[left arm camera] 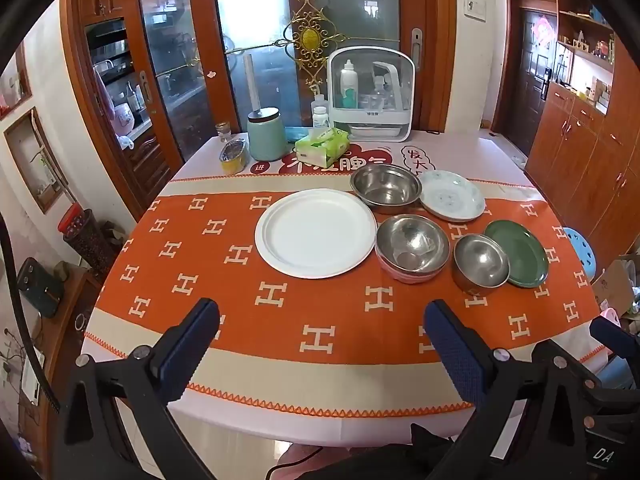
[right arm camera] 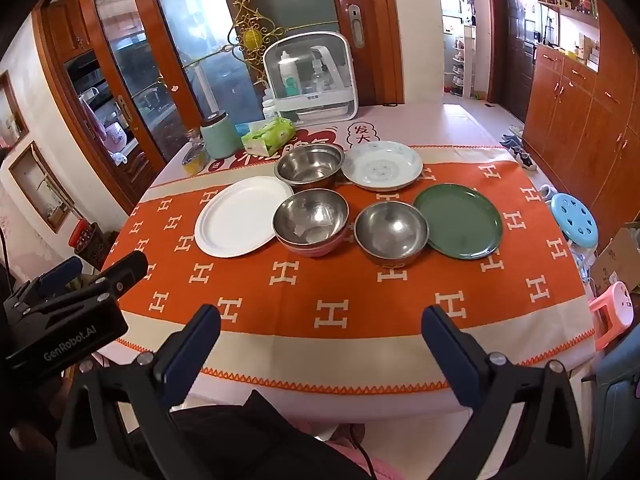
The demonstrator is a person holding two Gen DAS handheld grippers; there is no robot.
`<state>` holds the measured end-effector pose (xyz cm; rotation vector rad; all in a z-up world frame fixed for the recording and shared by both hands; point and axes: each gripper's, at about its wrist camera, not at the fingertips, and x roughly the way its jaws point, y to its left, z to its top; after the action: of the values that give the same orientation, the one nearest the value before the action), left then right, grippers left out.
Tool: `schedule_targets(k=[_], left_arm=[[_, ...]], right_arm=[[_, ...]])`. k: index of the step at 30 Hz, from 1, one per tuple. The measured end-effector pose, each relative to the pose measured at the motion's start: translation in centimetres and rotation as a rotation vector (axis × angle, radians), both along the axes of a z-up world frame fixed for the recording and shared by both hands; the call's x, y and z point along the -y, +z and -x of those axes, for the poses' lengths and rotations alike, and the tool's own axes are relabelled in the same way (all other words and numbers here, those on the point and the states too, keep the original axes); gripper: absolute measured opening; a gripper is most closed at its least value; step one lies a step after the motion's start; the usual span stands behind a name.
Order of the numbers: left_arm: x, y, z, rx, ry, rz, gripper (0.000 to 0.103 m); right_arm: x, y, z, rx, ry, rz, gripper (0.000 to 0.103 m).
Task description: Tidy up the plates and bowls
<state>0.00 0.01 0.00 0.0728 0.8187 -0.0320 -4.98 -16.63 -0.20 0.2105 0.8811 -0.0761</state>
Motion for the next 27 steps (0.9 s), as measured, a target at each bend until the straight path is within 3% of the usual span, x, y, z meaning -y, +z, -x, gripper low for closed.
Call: schedule_targets(k=[27], left_arm=[[-0.30,0.57,0.46,0.014,0.000,0.004,0.102]], right_arm=[[-0.38,-0.17,0.64,-0.002,0.000,0.001,0.101]])
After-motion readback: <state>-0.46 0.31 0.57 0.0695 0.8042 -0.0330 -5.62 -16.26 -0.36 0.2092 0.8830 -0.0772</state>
